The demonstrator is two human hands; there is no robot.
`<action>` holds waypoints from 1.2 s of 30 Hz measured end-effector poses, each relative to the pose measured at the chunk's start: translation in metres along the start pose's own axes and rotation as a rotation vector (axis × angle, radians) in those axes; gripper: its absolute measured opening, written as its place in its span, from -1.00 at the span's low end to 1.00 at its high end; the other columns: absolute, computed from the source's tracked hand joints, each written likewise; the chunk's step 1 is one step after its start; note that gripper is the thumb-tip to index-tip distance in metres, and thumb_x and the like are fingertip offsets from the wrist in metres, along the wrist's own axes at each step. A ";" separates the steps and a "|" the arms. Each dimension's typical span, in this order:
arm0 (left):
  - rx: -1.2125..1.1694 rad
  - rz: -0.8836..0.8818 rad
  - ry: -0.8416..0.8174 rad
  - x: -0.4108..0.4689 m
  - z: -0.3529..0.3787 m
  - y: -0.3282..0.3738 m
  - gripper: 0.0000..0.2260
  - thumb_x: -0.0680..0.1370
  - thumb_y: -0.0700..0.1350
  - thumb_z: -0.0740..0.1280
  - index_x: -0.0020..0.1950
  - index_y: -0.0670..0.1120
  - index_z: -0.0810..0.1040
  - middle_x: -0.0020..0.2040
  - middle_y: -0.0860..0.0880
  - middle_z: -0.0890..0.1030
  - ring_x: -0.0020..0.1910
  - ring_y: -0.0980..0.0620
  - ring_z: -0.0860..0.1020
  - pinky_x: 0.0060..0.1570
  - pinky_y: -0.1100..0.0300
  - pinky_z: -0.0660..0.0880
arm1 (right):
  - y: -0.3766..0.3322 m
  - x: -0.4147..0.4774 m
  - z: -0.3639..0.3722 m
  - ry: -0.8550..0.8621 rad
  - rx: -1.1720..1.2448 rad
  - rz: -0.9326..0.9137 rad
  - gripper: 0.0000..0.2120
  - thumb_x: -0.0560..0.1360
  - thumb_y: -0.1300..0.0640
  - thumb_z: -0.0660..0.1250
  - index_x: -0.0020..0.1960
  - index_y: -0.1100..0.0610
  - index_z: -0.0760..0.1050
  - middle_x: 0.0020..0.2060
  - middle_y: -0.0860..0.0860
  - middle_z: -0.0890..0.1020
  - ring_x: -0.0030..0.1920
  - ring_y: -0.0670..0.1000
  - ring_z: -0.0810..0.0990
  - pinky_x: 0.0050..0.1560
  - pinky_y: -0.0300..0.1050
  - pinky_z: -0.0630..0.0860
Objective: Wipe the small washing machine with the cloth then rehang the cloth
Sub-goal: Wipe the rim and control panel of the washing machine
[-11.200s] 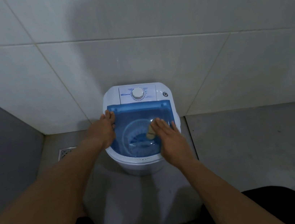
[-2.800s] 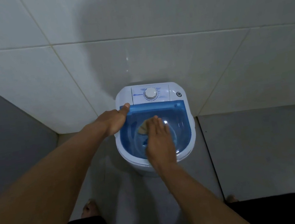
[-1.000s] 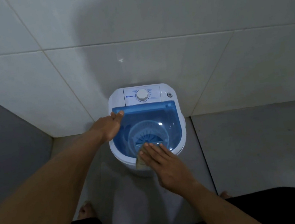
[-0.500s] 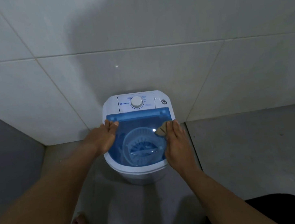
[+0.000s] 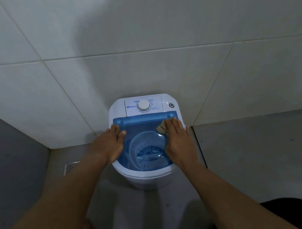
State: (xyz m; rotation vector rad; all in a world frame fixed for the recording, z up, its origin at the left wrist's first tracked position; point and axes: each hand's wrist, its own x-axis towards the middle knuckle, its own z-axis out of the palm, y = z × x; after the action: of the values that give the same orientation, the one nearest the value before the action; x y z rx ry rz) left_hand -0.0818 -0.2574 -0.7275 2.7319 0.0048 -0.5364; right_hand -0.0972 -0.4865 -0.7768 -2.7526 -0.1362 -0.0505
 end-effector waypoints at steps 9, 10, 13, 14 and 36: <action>0.106 0.155 0.190 -0.047 0.042 -0.017 -0.47 0.64 0.07 -0.08 0.47 -0.20 0.32 0.48 -0.19 0.35 0.46 -0.14 0.31 0.43 -0.05 0.23 | -0.023 0.003 0.004 -0.009 0.072 0.010 -0.35 0.46 0.34 0.17 0.52 0.26 0.07 0.55 0.20 0.08 0.56 0.13 -0.03 0.53 0.09 -0.18; 0.105 0.168 0.216 -0.053 0.045 -0.016 -0.43 0.61 0.09 -0.11 0.45 -0.21 0.36 0.45 -0.19 0.39 0.45 -0.14 0.34 0.43 -0.03 0.23 | -0.028 0.004 0.006 -0.021 0.079 -0.009 -0.34 0.45 0.35 0.18 0.52 0.26 0.05 0.55 0.20 0.08 0.56 0.12 -0.04 0.52 0.06 -0.21; 0.092 0.184 0.229 -0.061 0.055 -0.022 -0.40 0.58 0.11 -0.11 0.41 -0.21 0.42 0.42 -0.18 0.44 0.43 -0.11 0.38 0.43 0.01 0.23 | -0.041 0.015 0.014 -0.070 0.058 -0.087 -0.31 0.45 0.34 0.25 0.53 0.22 0.09 0.56 0.19 0.06 0.56 0.11 -0.07 0.51 0.05 -0.22; 0.086 0.183 0.231 -0.061 0.057 -0.021 -0.41 0.59 0.11 -0.10 0.41 -0.20 0.42 0.42 -0.18 0.45 0.43 -0.11 0.39 0.43 0.01 0.23 | -0.046 0.020 0.016 -0.091 0.056 -0.110 -0.30 0.45 0.34 0.28 0.53 0.21 0.09 0.56 0.18 0.06 0.56 0.12 -0.08 0.52 0.07 -0.21; 0.173 0.193 0.349 -0.057 0.059 -0.029 -0.55 0.59 0.00 0.04 0.25 -0.18 0.59 0.22 -0.14 0.62 0.18 -0.08 0.61 0.23 -0.03 0.47 | -0.084 0.056 0.033 -0.204 -0.020 -0.419 -0.24 0.46 0.43 0.23 0.56 0.18 -0.01 0.57 0.13 0.00 0.56 0.07 -0.08 0.52 -0.02 -0.19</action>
State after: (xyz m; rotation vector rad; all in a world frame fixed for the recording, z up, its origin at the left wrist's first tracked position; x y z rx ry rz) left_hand -0.1587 -0.2470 -0.7676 2.9154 -0.2247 -0.0036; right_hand -0.0495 -0.3921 -0.7726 -2.6950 -0.7670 0.1179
